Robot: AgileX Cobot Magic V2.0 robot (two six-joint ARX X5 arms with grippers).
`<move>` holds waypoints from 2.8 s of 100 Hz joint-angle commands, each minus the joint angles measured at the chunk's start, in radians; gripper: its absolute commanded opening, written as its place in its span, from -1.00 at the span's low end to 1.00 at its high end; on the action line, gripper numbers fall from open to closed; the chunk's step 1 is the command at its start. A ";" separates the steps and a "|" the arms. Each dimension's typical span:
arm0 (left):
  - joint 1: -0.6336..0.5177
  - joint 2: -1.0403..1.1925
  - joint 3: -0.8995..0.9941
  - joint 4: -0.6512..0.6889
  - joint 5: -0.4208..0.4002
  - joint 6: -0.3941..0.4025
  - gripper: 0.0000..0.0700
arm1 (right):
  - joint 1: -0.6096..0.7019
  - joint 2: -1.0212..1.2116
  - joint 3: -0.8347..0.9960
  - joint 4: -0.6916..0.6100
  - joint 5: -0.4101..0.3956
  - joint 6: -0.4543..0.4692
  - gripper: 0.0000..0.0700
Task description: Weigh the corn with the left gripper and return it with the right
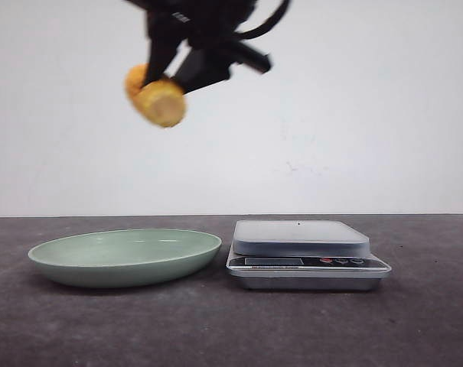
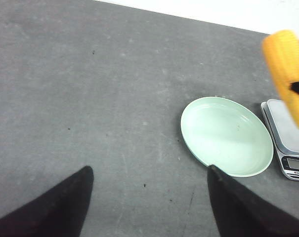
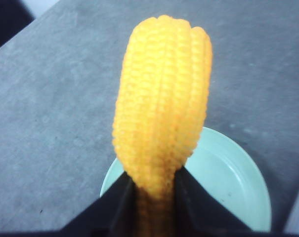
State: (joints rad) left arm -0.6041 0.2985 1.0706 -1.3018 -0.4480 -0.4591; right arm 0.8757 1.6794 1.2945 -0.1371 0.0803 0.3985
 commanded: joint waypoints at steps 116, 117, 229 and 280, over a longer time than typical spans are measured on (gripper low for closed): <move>-0.004 -0.001 0.014 -0.005 -0.026 0.009 0.24 | -0.061 0.096 0.063 -0.080 0.026 -0.018 0.59; -0.004 -0.001 0.014 -0.005 -0.026 0.010 0.24 | -0.064 0.084 0.062 -0.085 0.026 -0.023 0.59; -0.004 0.000 0.001 0.244 -0.026 0.093 0.23 | -0.143 -1.368 -0.328 -0.751 0.314 -0.166 0.57; -0.005 -0.001 -0.169 0.369 -0.021 0.120 -0.98 | -0.143 -1.444 -0.525 -0.581 0.272 -0.097 -0.97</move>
State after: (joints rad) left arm -0.6041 0.2985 0.8963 -0.9680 -0.4690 -0.3557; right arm 0.7254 0.2352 0.7620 -0.7372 0.3458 0.3042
